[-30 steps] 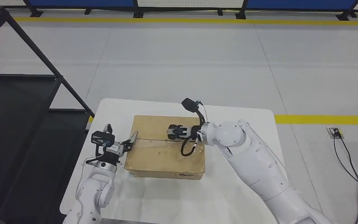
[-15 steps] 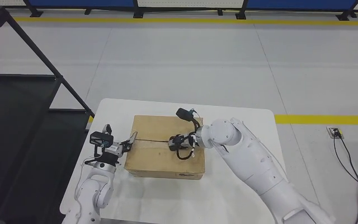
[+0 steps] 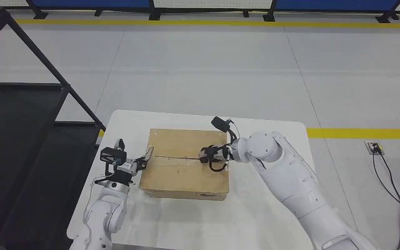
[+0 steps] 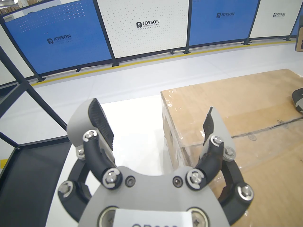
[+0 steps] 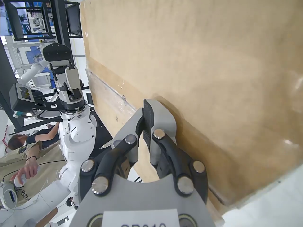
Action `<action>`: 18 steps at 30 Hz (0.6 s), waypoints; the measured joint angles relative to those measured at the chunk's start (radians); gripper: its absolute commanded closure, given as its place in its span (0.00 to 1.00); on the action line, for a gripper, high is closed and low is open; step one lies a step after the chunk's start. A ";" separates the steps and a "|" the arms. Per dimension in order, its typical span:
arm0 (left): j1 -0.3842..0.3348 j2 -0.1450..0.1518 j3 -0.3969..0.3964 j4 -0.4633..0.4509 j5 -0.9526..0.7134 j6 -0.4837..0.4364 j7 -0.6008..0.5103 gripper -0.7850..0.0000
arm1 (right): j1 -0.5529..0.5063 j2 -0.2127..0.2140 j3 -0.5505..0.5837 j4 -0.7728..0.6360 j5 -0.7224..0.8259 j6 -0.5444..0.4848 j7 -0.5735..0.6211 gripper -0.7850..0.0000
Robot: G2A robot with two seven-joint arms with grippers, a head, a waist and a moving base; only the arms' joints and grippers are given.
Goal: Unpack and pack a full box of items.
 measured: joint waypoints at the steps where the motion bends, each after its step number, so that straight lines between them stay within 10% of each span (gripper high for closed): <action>1: 0.001 0.000 -0.001 0.000 -0.001 0.001 0.000 0.00 | -0.005 0.004 0.008 -0.006 -0.003 0.002 0.002 1.00; 18: 0.021 0.002 -0.024 -0.022 -0.006 0.009 0.003 0.00 | -0.116 0.046 0.113 -0.212 0.009 -0.011 -0.056 1.00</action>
